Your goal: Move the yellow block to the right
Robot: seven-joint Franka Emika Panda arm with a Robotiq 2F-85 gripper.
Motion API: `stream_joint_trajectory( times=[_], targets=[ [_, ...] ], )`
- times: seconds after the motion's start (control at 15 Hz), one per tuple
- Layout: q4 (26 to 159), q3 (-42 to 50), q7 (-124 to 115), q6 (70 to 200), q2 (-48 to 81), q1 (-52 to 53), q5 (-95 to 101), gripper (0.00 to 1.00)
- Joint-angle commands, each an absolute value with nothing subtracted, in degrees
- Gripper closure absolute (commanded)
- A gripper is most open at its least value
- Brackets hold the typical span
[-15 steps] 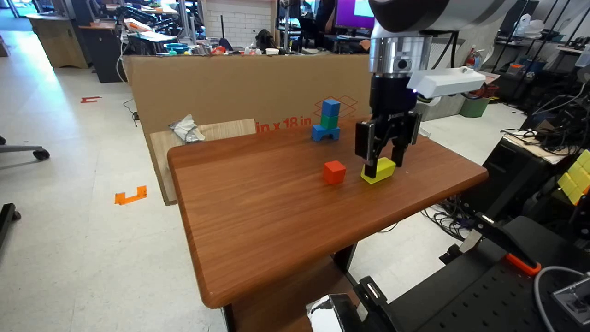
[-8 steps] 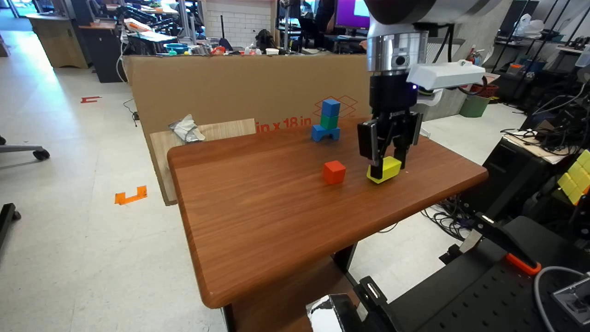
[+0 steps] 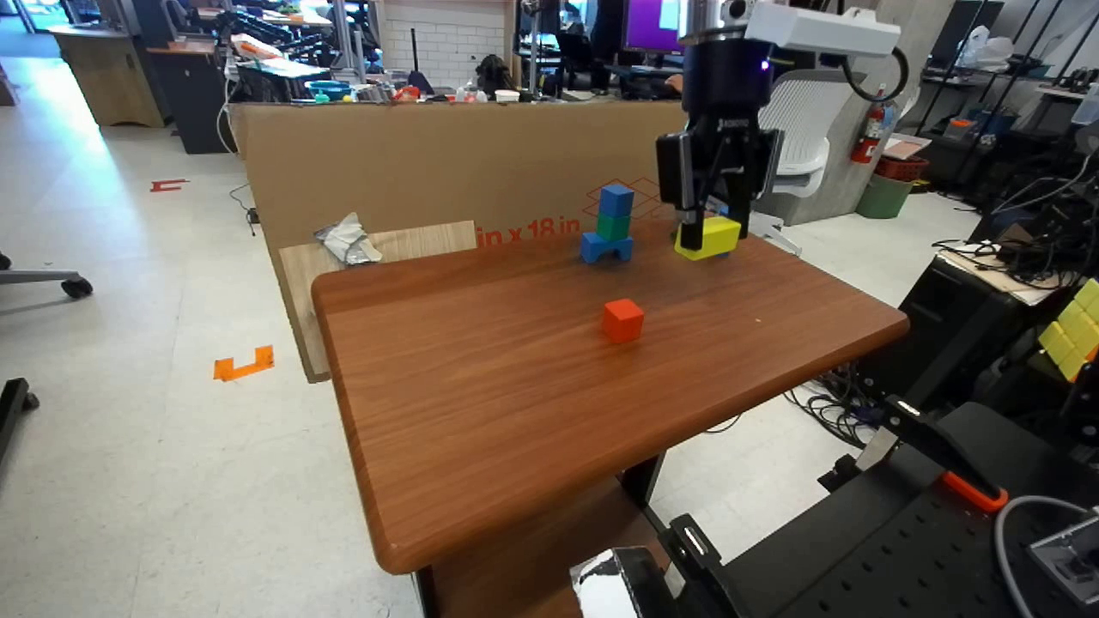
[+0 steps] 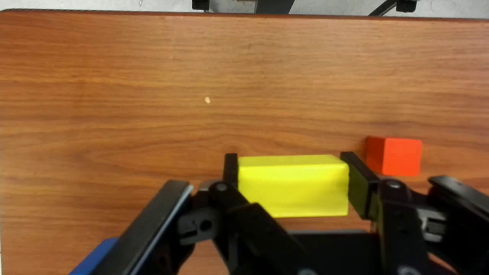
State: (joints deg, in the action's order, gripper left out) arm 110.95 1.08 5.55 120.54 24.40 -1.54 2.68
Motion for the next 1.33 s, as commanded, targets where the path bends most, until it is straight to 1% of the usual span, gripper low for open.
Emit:
stream_joint_trajectory(
  times=[0.0,0.73,1.27],
  targets=[
    [105.59,1.44,3.47,117.55,26.35,-1.98,1.95,0.59],
    [99.01,2.86,2.0,118.14,31.79,-4.31,1.79,0.59],
    [91.3,3.95,-0.56,114.36,39.1,-3.74,3.79,0.59]
  ],
)
